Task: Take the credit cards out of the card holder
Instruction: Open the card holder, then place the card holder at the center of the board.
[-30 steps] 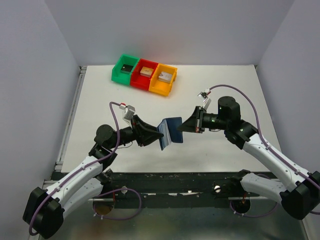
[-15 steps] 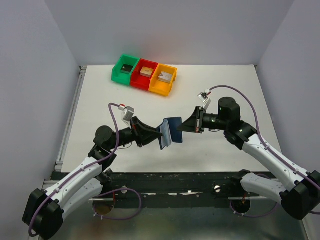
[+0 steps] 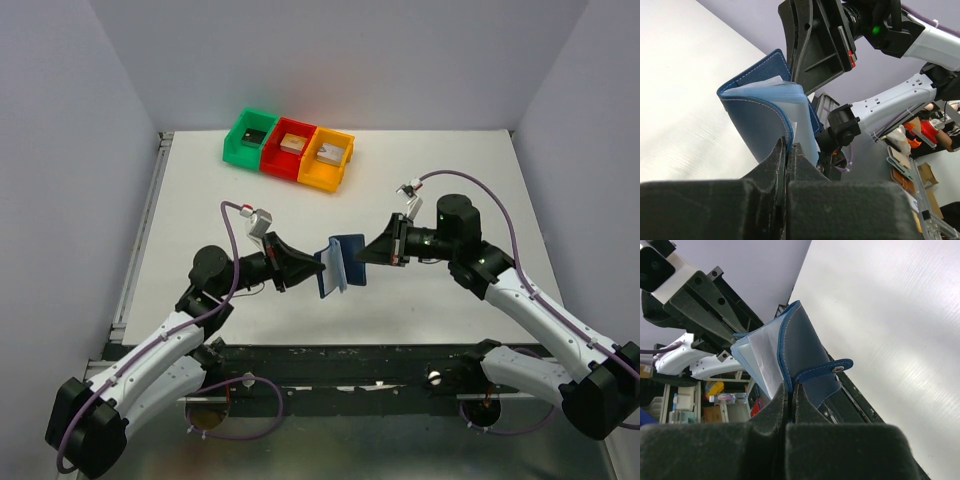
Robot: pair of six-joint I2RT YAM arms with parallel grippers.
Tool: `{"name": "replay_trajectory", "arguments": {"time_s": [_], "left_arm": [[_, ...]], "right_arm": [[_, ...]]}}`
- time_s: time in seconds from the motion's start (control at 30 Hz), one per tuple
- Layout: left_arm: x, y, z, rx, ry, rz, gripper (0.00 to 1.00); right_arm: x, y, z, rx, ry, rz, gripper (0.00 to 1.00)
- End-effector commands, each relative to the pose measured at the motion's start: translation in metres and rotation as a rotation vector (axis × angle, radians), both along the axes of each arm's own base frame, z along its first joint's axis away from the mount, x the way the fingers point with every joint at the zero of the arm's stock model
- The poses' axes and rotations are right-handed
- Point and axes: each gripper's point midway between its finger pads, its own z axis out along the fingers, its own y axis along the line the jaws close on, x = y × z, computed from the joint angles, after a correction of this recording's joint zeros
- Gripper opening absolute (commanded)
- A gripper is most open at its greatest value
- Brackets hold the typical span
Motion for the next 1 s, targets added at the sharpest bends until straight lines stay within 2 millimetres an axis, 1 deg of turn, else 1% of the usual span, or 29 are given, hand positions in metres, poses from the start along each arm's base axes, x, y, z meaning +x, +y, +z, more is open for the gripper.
{"name": "replay_trajectory", "arguments": {"time_s": [0.0,0.07,0.13,0.2,0.3,0.43,0.57,0.6,0.63,0.67,0.7,0.73,0.77,0.8,0.83,0.87,0.9,0.97], "left_arm": [[0.003,-0.002,0.027,0.004,-0.009,0.001,0.00],[0.004,-0.003,0.032,0.006,0.001,-0.001,0.00],[0.003,-0.005,0.038,-0.003,0.010,-0.014,0.00],[0.004,-0.007,0.041,-0.008,0.025,-0.024,0.00],[0.005,-0.008,0.045,-0.022,0.032,-0.027,0.00],[0.005,-0.010,0.049,-0.042,0.040,-0.036,0.00],[0.005,-0.012,0.051,-0.057,0.050,-0.056,0.00],[0.005,-0.013,0.052,-0.061,0.051,-0.060,0.00],[0.005,-0.014,0.051,-0.061,0.056,-0.064,0.00],[0.006,-0.014,0.050,-0.061,0.059,-0.066,0.00],[0.007,-0.015,0.049,-0.059,0.062,-0.066,0.00],[0.008,-0.015,0.048,-0.057,0.066,-0.062,0.00],[0.008,-0.016,0.047,-0.055,0.070,-0.064,0.01],[0.009,-0.016,0.045,-0.051,0.072,-0.060,0.12],[0.009,-0.016,0.045,-0.049,0.067,-0.067,0.28],[0.007,-0.017,0.044,-0.047,0.069,-0.078,0.41],[0.006,-0.017,0.044,-0.045,0.067,-0.087,0.50],[0.004,-0.018,0.042,-0.040,0.067,-0.103,0.57]], "right_arm": [[0.000,-0.002,-0.005,-0.029,-0.034,0.008,0.03],[-0.002,0.000,-0.001,-0.012,-0.046,0.039,0.13],[-0.004,0.003,0.003,0.004,-0.046,0.068,0.27],[-0.006,0.005,0.007,0.020,-0.053,0.081,0.36],[-0.008,0.005,0.011,0.039,-0.065,0.093,0.44],[-0.009,0.006,0.013,0.044,-0.071,0.109,0.45],[-0.009,0.007,0.011,0.035,-0.068,0.121,0.44],[-0.009,0.007,0.011,0.030,-0.065,0.125,0.42],[-0.010,0.008,0.010,0.026,-0.063,0.131,0.38],[-0.011,0.009,0.011,0.022,-0.065,0.139,0.29],[-0.010,0.008,0.010,0.016,-0.060,0.139,0.18],[-0.010,0.008,0.010,0.007,-0.056,0.138,0.04],[-0.010,0.007,0.009,-0.003,-0.050,0.134,0.00],[-0.010,0.007,0.008,-0.011,-0.048,0.130,0.00],[-0.010,0.006,0.009,-0.014,-0.041,0.128,0.00],[-0.010,0.006,0.008,-0.013,-0.030,0.126,0.00],[-0.011,0.006,0.008,-0.011,-0.019,0.126,0.00],[-0.011,0.007,0.006,-0.006,0.003,0.124,0.00]]}}
